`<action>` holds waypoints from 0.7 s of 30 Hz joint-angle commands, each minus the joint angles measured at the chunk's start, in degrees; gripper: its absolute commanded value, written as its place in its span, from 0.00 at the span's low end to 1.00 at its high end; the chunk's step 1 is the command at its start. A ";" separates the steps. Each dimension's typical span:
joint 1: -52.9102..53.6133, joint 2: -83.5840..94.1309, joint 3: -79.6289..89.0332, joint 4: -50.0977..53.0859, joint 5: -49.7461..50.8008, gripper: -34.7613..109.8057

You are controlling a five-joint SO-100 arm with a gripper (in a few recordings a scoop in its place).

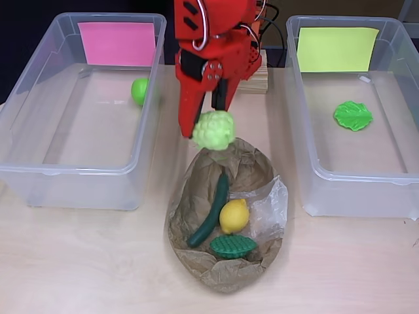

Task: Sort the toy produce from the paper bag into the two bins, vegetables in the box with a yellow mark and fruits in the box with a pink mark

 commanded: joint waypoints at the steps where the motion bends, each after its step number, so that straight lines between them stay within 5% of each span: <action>1: 7.73 11.34 -1.58 4.04 1.76 0.38; 10: 34.98 21.09 5.45 7.12 7.91 0.39; 21: 60.38 4.13 12.39 -0.53 17.67 0.41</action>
